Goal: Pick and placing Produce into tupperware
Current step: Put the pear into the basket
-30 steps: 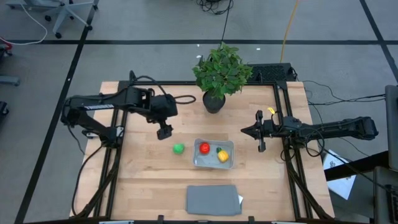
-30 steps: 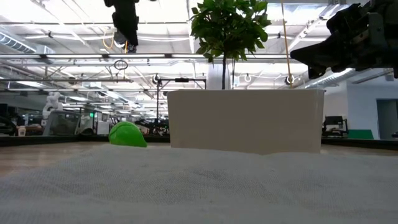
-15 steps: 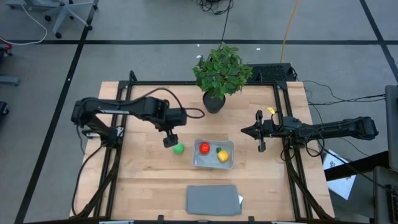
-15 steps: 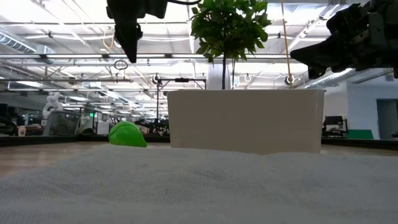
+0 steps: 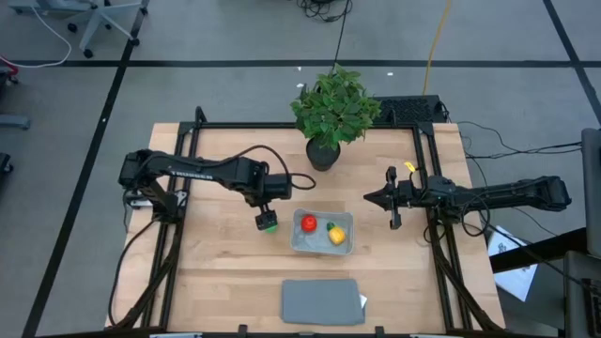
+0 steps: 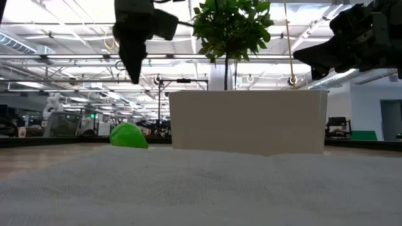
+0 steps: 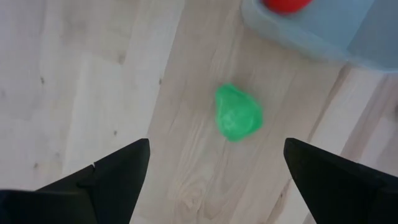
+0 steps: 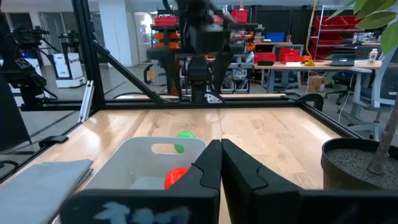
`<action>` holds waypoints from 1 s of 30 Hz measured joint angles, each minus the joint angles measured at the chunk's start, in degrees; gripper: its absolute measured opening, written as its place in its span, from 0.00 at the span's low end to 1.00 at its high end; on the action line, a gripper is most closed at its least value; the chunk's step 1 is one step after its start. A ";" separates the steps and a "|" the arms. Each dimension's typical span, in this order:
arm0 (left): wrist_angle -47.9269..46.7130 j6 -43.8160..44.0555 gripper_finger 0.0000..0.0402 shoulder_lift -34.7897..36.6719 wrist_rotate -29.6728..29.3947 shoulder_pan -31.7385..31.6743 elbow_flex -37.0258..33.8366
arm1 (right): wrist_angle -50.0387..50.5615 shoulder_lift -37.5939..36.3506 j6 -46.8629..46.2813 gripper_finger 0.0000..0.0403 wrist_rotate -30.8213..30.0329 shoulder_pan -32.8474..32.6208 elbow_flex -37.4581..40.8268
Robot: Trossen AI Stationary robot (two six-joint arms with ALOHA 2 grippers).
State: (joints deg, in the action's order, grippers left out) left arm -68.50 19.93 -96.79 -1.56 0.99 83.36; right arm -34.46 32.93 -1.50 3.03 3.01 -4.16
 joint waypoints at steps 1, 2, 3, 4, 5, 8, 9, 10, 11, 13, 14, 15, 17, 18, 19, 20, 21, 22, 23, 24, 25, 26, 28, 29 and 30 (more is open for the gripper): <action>-0.20 0.40 0.94 0.00 0.00 0.00 -0.80 | 0.00 -0.01 0.01 0.00 -0.02 0.02 0.00; -0.13 0.93 0.94 0.00 0.00 0.00 -1.62 | 0.00 0.00 0.00 0.00 0.00 0.02 0.00; 0.62 1.55 0.94 0.00 0.00 0.02 -2.45 | 0.00 -0.01 0.00 0.00 0.00 0.00 0.00; 1.89 2.17 0.94 0.00 0.16 0.08 -3.47 | 0.00 -0.02 0.02 0.00 -0.02 0.00 0.00; 2.94 2.79 0.94 0.00 0.38 0.23 -4.39 | 0.00 -0.02 0.06 0.00 -0.02 0.01 0.00; 4.76 3.44 0.94 0.00 0.56 0.58 -6.96 | 0.00 -0.02 0.09 0.00 0.00 0.01 0.00; 6.11 3.80 0.94 0.00 0.57 0.67 -7.76 | 0.00 -0.02 0.09 0.00 0.00 0.00 0.00; 7.24 4.14 0.94 0.00 0.57 0.68 -8.45 | 0.00 0.00 0.11 0.00 0.00 0.00 0.00; 7.88 4.34 0.94 0.00 0.61 0.70 -8.99 | 0.00 -0.02 0.13 0.00 0.00 0.00 0.00; 9.06 4.98 0.94 0.00 0.63 0.88 -9.89 | 0.00 0.00 0.17 0.00 0.00 0.00 0.00; 9.81 5.39 0.94 0.00 0.63 0.93 -10.14 | 0.00 -0.02 0.22 0.00 0.00 0.00 0.00; 10.46 5.85 0.94 0.00 0.62 0.95 -10.40 | -0.02 0.00 0.22 0.00 0.00 0.00 0.00; 11.47 6.83 0.94 0.00 0.71 1.01 -11.02 | -0.02 -0.02 0.22 0.00 0.00 0.01 0.00; 12.10 7.28 0.94 0.00 1.26 1.01 -11.25 | -0.02 0.00 0.22 0.00 0.00 0.01 0.00; 12.63 7.56 0.94 0.00 2.00 1.01 -11.44 | -0.02 -0.01 0.22 0.00 0.00 0.00 0.00; 12.69 7.73 0.94 0.00 2.51 1.01 -11.55 | -0.02 -0.02 0.22 0.00 0.00 0.02 0.00; 12.70 7.84 0.94 0.00 3.04 1.01 -11.59 | -0.02 -0.02 0.22 0.00 0.00 0.00 0.00; 12.88 7.88 0.94 0.00 3.33 1.01 -11.61 | -0.02 0.00 0.22 0.00 0.00 0.00 0.00; 13.27 8.00 0.94 0.00 3.47 1.01 -11.61 | -0.02 0.00 0.22 0.00 0.00 0.02 0.00; 13.62 8.17 0.94 0.00 3.48 1.01 -11.61 | -0.02 -0.02 0.22 0.00 0.00 0.02 0.00; 13.82 8.38 0.94 0.00 3.48 1.01 -11.61 | -0.02 -0.01 0.22 0.00 0.00 0.00 0.00; 13.92 8.66 0.94 0.00 3.48 1.01 -11.61 | -0.02 0.00 0.22 0.00 0.00 0.00 0.00; 14.28 8.91 0.94 0.00 3.41 1.20 -11.61 | -0.02 -0.02 0.22 0.00 0.00 0.00 0.00; 14.36 8.95 0.94 0.00 3.21 1.39 -11.61 | -0.02 -0.01 0.22 0.00 0.00 0.01 0.00; 14.44 8.97 0.94 0.00 3.00 1.59 -11.61 | -0.02 0.00 0.22 0.00 0.00 0.01 0.00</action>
State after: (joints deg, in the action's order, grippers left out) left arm -54.06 28.90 -96.79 1.44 2.58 71.75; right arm -34.48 32.93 -1.28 3.03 3.02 -4.16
